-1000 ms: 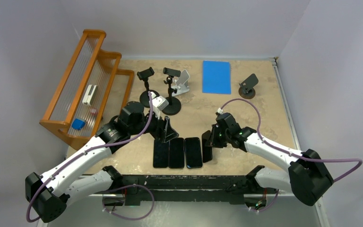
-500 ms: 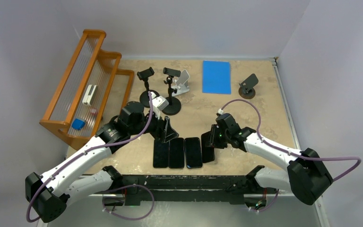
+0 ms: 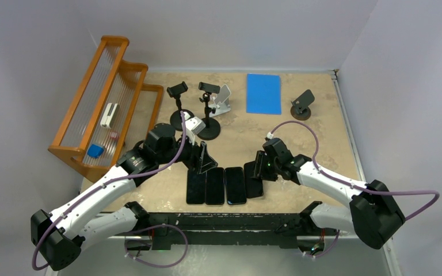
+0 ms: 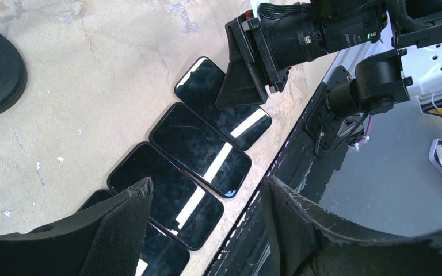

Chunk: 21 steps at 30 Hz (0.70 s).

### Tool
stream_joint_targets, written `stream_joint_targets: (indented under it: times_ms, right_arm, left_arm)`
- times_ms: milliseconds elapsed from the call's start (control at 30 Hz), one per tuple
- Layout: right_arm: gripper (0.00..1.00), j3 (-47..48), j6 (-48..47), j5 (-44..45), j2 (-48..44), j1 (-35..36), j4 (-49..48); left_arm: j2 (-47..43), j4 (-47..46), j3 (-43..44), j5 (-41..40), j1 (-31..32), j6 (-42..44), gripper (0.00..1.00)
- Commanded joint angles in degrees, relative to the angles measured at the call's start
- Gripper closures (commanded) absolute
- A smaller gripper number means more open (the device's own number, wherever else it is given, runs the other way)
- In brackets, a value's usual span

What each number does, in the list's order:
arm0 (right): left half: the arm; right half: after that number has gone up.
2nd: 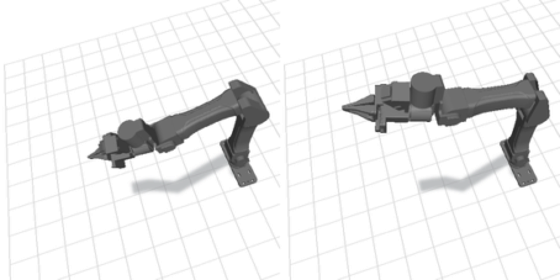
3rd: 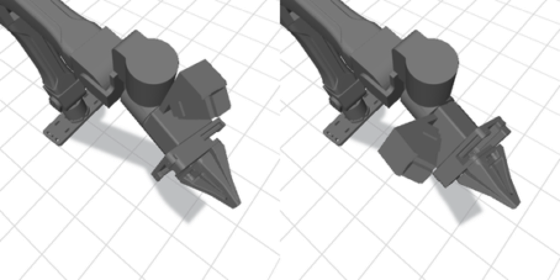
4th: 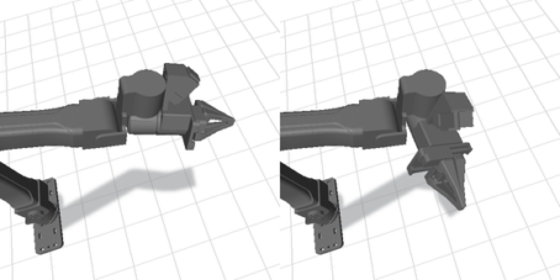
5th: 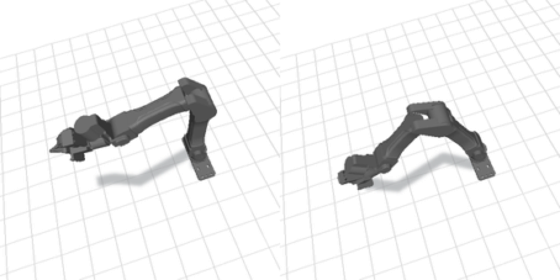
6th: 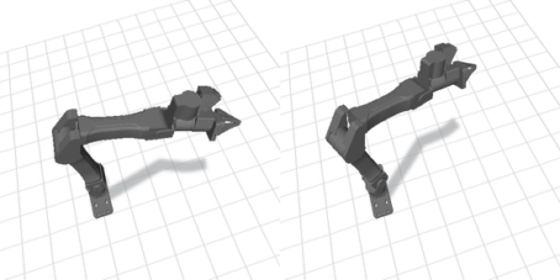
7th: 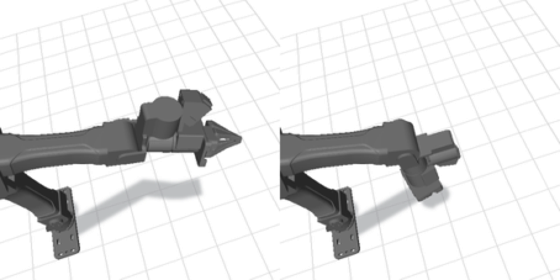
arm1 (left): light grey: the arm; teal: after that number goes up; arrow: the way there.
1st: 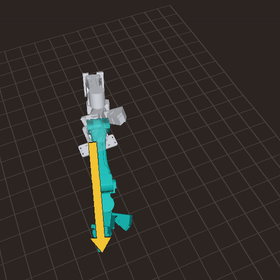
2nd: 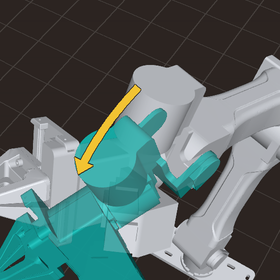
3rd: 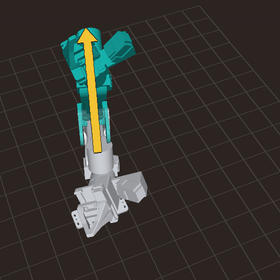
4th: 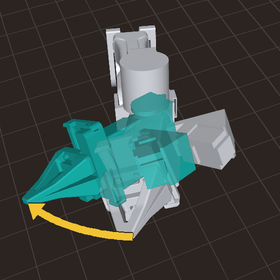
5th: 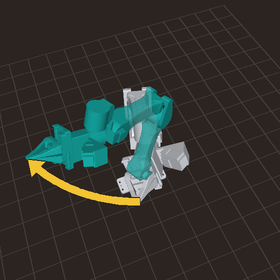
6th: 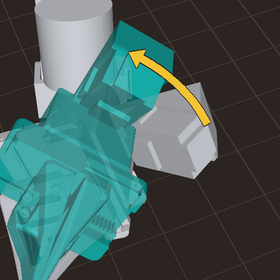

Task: Remove the phone from the phone stand
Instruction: Place the phone at the center of the board.

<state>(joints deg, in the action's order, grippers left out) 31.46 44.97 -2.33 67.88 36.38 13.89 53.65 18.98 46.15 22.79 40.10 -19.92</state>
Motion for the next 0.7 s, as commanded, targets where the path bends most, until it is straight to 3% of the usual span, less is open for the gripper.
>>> stream_joint_targets:
  times_ms: [0,667]
  right_arm:
    - [0.53,0.36,1.14,1.71,0.15,0.27,0.25]
    - [0.51,0.53,2.68,4.61,0.11,0.23,1.23]
  left_arm:
    - [-0.74,-0.97,0.0,1.04,-0.37,0.07,0.34]
    - [-0.76,-0.96,0.08,0.88,-0.37,0.06,0.34]
